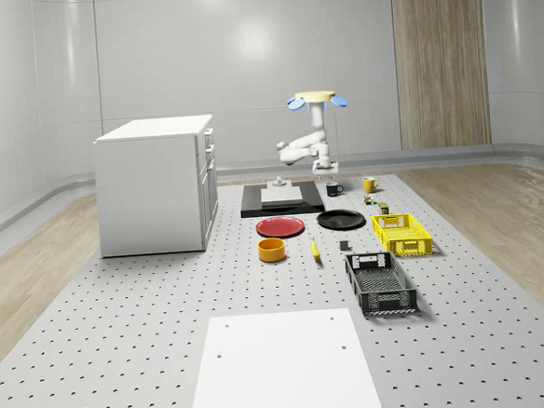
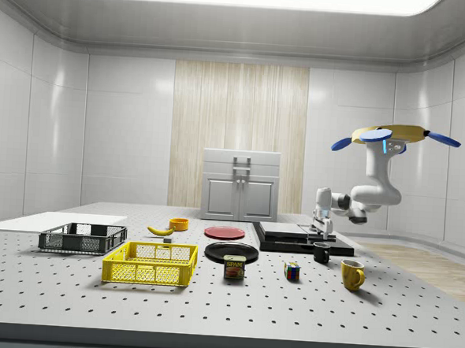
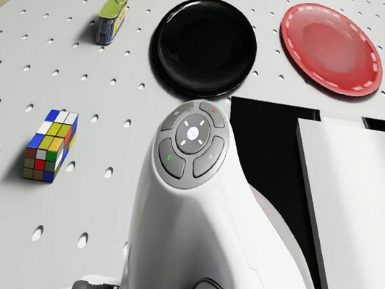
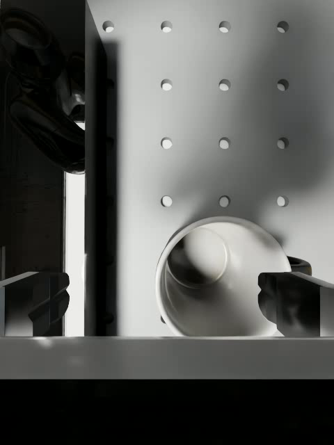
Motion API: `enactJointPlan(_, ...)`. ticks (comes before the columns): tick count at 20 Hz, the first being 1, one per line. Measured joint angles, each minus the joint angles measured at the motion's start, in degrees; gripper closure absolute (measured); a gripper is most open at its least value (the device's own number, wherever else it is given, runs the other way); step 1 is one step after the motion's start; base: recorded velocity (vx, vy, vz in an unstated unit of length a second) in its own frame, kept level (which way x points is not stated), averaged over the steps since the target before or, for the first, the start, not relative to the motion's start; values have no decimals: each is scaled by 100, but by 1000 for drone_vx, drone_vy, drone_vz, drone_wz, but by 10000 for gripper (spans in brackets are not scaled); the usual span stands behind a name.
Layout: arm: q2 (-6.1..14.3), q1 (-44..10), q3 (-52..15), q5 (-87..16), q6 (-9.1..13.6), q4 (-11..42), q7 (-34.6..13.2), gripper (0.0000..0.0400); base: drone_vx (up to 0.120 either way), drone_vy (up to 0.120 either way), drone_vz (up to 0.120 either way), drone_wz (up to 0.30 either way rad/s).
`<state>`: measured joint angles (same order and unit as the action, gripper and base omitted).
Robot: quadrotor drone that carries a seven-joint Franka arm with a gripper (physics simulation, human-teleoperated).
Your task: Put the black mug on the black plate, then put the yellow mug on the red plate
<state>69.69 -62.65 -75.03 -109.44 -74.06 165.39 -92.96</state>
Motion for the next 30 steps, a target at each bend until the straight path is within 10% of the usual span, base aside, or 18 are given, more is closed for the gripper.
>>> enactJointPlan(30,659,-541,535,-410,-1000,-597,-75,0,0,0,-9,0)
